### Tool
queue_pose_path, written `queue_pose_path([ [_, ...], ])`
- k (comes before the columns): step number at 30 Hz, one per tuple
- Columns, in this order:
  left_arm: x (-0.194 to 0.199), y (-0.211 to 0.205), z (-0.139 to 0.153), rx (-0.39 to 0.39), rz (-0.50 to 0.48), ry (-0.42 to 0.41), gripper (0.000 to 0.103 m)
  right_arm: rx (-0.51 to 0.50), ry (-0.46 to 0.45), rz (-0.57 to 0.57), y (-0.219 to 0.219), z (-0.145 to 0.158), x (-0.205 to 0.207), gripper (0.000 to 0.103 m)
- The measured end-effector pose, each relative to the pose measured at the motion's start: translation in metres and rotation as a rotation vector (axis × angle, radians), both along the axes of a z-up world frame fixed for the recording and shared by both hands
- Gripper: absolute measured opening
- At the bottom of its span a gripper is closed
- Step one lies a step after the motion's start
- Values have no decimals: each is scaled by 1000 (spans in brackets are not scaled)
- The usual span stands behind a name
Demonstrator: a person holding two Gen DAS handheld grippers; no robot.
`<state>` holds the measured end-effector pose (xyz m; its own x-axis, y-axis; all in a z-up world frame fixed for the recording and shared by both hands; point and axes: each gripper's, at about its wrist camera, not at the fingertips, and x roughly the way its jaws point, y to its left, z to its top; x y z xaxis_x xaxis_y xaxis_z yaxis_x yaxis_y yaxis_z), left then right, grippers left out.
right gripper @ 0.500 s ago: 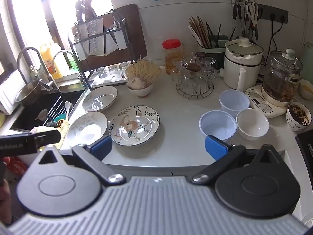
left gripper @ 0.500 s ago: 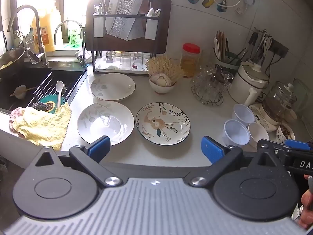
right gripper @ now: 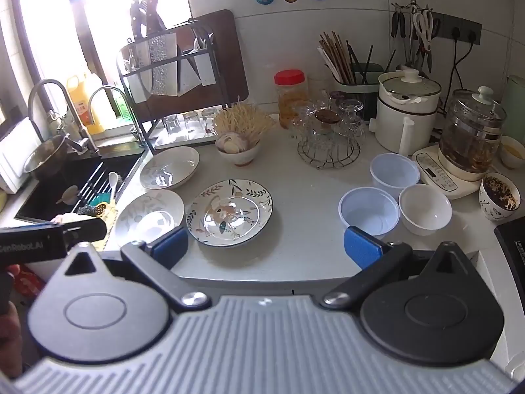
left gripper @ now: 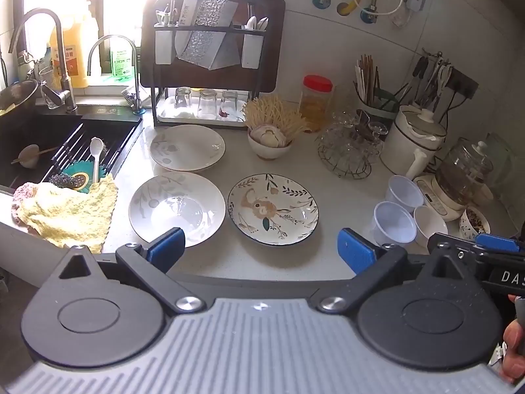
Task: Organize plates and bowls
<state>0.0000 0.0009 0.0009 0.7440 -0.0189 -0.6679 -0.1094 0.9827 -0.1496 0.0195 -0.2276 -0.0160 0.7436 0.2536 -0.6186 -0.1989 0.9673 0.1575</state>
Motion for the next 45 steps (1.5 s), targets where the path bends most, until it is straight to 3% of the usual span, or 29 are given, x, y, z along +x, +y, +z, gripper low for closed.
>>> queue_pose_path([
  [45, -5, 6, -4, 13, -62, 63, 101, 55, -1, -22, -1, -7, -18, 103],
])
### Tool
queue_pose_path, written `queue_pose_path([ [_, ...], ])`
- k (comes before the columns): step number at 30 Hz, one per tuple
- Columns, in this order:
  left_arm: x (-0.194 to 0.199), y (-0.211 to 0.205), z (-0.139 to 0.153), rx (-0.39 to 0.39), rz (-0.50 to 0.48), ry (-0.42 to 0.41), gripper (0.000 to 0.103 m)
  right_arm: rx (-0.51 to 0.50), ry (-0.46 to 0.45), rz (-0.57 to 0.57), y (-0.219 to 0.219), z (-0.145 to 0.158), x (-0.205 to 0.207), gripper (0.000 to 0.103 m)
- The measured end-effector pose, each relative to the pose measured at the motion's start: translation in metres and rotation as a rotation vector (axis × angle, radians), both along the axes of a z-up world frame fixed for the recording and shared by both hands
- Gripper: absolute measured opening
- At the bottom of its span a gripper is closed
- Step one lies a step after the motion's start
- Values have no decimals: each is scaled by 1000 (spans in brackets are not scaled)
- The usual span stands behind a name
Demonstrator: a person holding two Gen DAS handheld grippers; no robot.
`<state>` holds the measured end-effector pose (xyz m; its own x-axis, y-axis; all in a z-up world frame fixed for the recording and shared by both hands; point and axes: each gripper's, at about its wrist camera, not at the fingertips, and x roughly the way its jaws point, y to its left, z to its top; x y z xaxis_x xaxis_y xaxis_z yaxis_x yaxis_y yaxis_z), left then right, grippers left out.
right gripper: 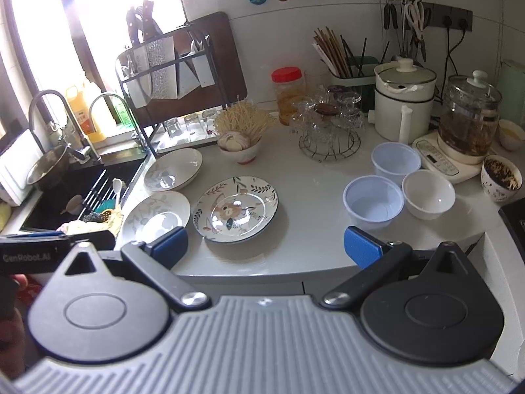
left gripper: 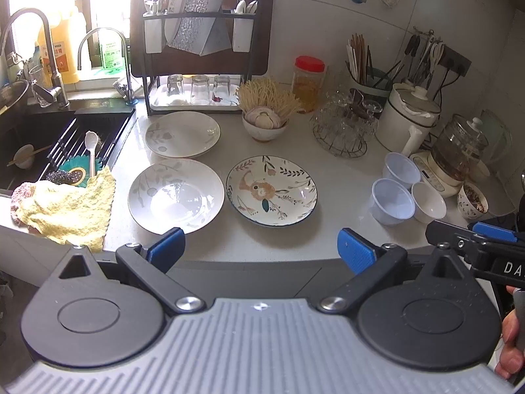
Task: Organize plates and bowls
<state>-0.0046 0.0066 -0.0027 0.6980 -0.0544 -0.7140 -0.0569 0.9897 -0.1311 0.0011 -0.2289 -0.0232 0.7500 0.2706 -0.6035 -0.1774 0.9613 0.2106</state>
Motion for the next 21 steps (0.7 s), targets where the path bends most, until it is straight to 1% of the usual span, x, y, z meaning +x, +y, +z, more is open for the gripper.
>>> queue_pose_path([
  [9, -8, -2, -6, -12, -19, 11, 101, -6, 0, -4, 2, 1, -8, 103],
  [17, -16, 9, -6, -12, -1, 7, 101, -8, -19, -1, 4, 3, -16, 103],
  [21, -20, 13, -7, -11, 3, 13, 101, -4, -11, -8, 4, 1, -18, 103],
])
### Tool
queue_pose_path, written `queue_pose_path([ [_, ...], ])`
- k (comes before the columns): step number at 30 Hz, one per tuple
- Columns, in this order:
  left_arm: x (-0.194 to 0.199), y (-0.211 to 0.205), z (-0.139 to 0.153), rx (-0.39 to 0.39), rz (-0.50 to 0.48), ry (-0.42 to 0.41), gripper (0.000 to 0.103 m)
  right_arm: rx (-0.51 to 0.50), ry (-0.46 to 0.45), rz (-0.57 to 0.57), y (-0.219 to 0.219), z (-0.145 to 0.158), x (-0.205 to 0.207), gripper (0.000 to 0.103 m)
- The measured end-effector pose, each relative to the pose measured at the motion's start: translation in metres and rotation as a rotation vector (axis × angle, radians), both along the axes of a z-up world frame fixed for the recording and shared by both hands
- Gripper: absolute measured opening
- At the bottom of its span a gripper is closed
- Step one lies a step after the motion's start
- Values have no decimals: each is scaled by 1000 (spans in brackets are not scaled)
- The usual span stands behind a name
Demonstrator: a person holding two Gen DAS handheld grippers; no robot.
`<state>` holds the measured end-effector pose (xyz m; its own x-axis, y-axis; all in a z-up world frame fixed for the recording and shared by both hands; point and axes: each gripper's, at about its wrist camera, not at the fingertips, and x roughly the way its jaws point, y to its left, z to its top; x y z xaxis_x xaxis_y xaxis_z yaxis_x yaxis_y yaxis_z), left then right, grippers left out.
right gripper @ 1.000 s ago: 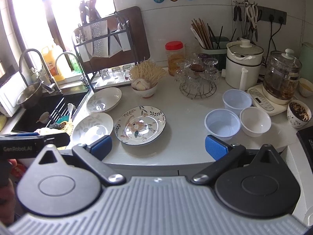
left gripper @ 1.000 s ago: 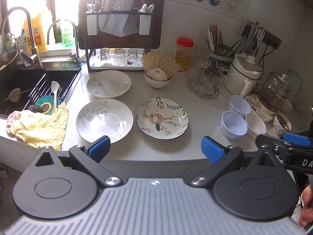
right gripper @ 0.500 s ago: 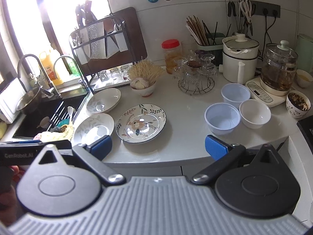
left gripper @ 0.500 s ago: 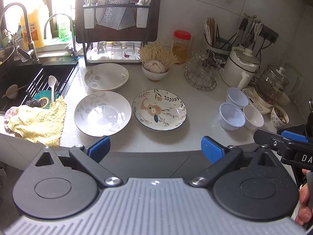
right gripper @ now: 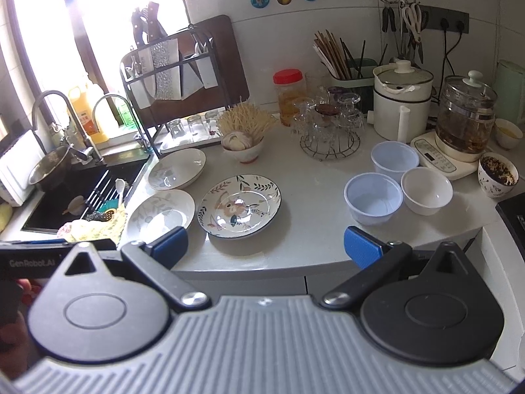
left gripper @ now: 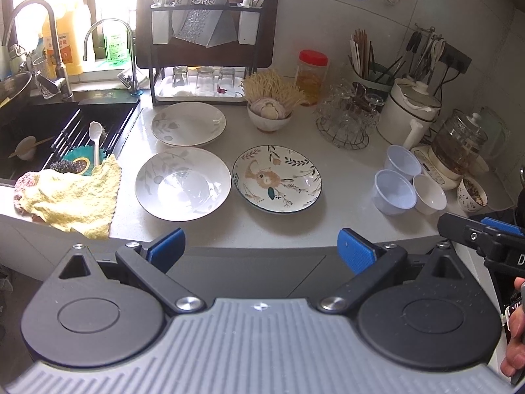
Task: Organize plates and bowls
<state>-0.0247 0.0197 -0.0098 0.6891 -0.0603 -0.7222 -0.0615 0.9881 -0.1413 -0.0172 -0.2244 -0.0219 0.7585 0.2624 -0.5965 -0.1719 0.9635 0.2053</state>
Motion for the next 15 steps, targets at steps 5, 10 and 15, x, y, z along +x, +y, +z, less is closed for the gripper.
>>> queue_pose_path([
  [5, -1, 1, 0, 1, -2, -2, 101, -3, 1, -11, 0, -1, -1, 103],
  [10, -4, 0, 2, 4, 10, -5, 101, 13, 3, 2, 0, -2, 0, 103],
  [15, -8, -2, 2, 1, 34, -6, 101, 19, 16, 22, -1, -5, 2, 103],
])
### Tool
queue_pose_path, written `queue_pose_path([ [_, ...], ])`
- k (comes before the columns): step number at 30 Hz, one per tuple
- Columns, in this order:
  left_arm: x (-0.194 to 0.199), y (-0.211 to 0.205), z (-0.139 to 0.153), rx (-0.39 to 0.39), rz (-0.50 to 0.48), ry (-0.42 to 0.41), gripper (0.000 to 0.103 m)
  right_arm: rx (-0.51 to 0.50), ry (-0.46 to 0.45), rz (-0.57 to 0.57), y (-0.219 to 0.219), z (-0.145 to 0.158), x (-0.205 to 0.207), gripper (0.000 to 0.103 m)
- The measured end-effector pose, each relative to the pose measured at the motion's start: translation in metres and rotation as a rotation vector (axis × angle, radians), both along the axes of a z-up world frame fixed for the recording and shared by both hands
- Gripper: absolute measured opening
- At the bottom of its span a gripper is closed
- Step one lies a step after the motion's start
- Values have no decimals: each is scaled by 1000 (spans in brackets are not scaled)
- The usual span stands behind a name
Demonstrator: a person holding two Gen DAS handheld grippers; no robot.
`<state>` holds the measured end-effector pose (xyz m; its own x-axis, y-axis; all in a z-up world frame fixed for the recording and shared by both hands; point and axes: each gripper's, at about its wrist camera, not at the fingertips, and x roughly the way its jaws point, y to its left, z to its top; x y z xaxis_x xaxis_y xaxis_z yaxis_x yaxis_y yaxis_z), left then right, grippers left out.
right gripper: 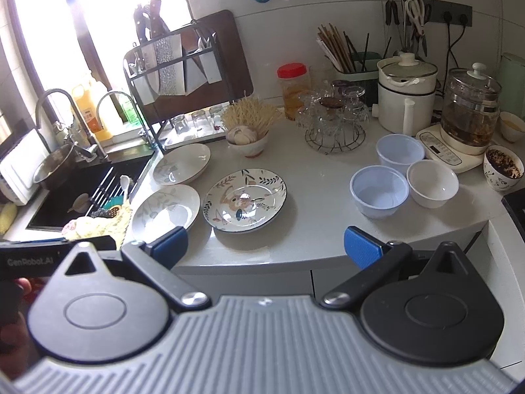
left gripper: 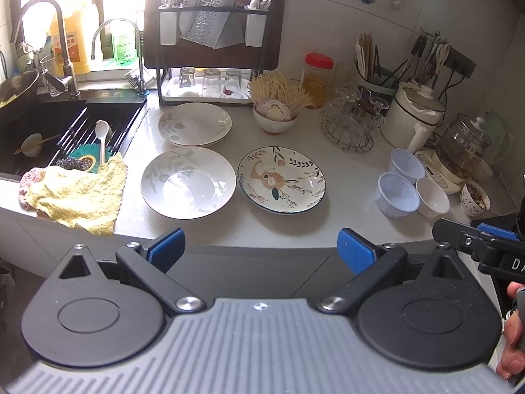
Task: Organize plates and bowls
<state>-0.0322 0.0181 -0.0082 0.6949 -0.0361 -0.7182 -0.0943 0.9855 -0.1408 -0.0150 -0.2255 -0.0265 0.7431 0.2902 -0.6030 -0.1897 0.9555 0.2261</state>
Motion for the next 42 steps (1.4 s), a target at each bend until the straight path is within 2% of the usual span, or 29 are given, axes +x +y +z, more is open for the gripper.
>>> queue_pose_path([
  [6, -4, -7, -1, -9, 24, -5, 101, -13, -4, 13, -2, 0, 0, 103],
  [10, -7, -14, -3, -4, 44, -9, 101, 43, -7, 13, -11, -2, -1, 103],
  [18, -10, -27, -9, 25, 78, -8, 101, 71, 1, 75, -15, -15, -2, 103],
  [23, -7, -23, -11, 13, 82, -8, 101, 90, 18, 81, -15, -19, 0, 103],
  [32, 35, 7, -27, -22, 6, 4, 101, 110, 36, 42, 11, -28, 20, 103],
  [38, 78, 50, -31, -28, -71, 19, 101, 109, 42, -10, 54, -27, 50, 103],
  [42, 108, 84, -33, -22, -99, 19, 101, 87, 55, -6, 88, -30, 69, 103],
])
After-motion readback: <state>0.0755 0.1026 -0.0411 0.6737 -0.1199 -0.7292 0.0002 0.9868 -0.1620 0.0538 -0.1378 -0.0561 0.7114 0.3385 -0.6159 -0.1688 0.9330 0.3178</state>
